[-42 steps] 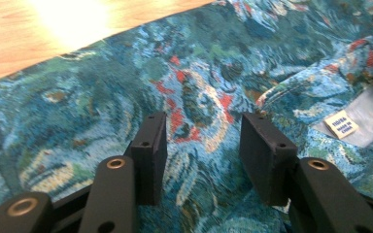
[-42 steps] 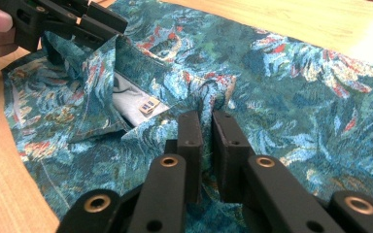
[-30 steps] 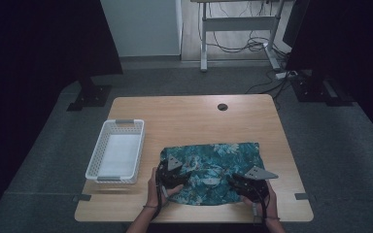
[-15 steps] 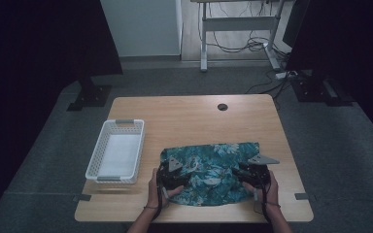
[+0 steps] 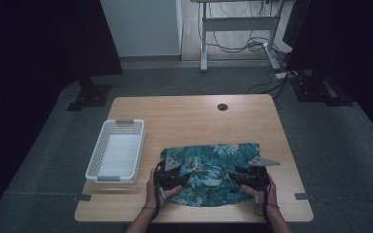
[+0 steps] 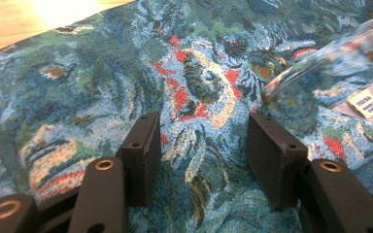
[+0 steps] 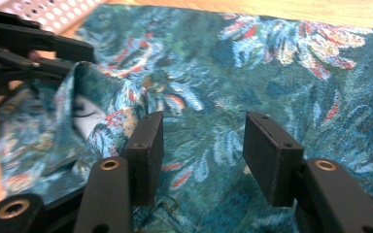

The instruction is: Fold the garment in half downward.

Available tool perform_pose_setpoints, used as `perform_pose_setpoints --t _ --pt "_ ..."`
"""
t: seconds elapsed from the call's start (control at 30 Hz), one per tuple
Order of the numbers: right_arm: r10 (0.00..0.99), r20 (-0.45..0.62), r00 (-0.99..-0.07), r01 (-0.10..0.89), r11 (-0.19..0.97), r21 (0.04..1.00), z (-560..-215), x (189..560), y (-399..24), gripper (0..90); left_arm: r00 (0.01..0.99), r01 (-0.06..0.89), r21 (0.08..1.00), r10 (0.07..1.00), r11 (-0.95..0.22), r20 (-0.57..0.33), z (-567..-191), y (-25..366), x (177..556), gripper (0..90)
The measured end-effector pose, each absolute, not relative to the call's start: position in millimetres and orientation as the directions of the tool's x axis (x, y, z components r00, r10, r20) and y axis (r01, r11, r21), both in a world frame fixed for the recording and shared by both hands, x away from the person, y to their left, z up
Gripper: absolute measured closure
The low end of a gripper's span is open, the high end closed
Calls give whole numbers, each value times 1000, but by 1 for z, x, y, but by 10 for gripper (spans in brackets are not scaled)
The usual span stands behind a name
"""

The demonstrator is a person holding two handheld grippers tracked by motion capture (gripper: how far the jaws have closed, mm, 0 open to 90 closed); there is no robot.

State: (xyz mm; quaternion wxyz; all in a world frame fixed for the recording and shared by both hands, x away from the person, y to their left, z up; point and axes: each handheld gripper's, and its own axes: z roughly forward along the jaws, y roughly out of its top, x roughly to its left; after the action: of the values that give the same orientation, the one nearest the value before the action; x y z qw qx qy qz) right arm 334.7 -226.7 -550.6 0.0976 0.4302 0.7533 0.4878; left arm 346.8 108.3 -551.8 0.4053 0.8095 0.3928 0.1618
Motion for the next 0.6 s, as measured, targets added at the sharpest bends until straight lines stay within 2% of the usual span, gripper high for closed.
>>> perform_pose_setpoints --t 0.6 --pt "699 248 -671 509 190 840 -550 299 -234 446 639 492 808 764 -322 -85 -537 124 337 453"
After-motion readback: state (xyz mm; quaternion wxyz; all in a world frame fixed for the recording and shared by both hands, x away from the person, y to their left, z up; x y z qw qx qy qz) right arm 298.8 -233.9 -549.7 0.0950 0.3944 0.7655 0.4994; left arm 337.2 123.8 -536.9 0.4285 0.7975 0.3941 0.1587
